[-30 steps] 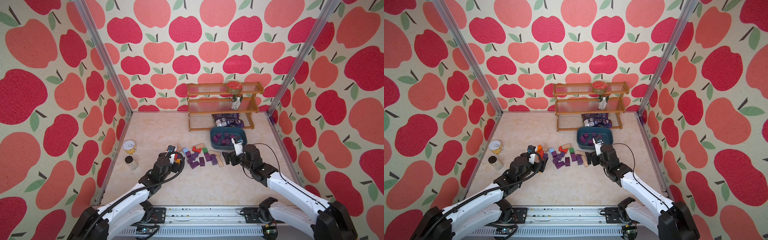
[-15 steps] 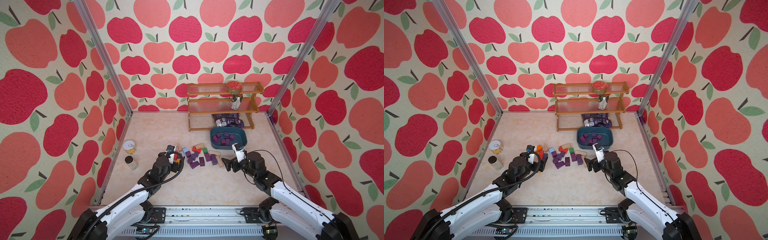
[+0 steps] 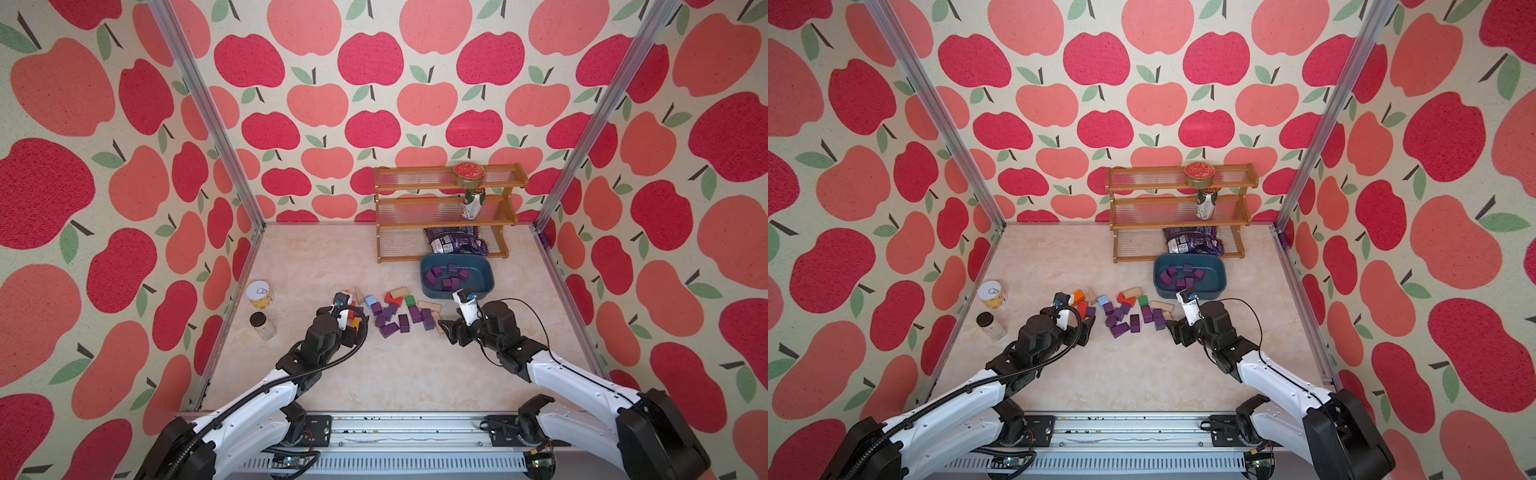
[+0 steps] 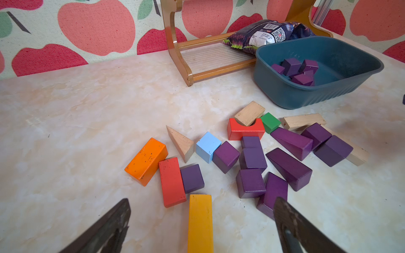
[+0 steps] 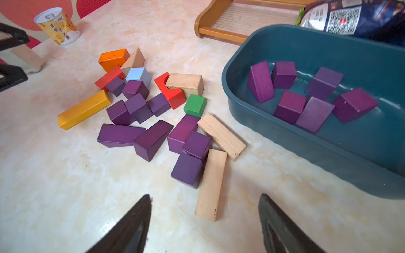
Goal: Pick purple bricks into the storage bin
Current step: Pick up the building block from the center of the board.
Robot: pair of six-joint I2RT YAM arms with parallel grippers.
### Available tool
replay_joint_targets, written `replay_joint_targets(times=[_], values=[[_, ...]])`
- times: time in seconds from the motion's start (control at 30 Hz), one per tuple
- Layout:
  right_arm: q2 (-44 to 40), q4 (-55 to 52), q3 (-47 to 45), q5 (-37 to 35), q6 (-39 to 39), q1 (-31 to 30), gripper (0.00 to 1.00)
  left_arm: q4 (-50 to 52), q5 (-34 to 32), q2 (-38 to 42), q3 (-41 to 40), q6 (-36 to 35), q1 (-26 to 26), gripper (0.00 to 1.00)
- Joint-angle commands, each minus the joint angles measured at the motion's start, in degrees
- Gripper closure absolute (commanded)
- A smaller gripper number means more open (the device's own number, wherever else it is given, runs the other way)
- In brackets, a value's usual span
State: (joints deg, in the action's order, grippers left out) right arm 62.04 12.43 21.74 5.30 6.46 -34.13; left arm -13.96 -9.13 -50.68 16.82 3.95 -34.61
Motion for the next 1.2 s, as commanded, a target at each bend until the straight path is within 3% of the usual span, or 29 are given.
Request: replay_joint_targets(times=[0.0,0.1,0.33,0.63,1.17], values=[[1.45,-1.00,1.52,-1.59,1.58,-0.66,0.26,-0.10,-0.61,-0.04,-0.46,-0.53,0.33,0.01],[2.67,-1.68,2.18,-2.01,1.67,-1.62,0.32,-0.01,-0.72,0.06,-0.47,-0.53,0.32,0.01],[6.43,-3.46,3.91,-7.50,3.33,-4.40,0.31,0.02,-0.65,-0.16,-0.32,-0.57,0.33,0.01],[12.72,0.17,5.34,-5.13,7.42,-5.22,0.36,0.15,-0.63,-0.49,-0.21,-0.52,0.33,0.01],[18.97,-0.99,9.55,-5.55,7.52,-7.50,0.43,0.41,-0.76,-0.91,0.06,-0.57,0.33,0.01]])
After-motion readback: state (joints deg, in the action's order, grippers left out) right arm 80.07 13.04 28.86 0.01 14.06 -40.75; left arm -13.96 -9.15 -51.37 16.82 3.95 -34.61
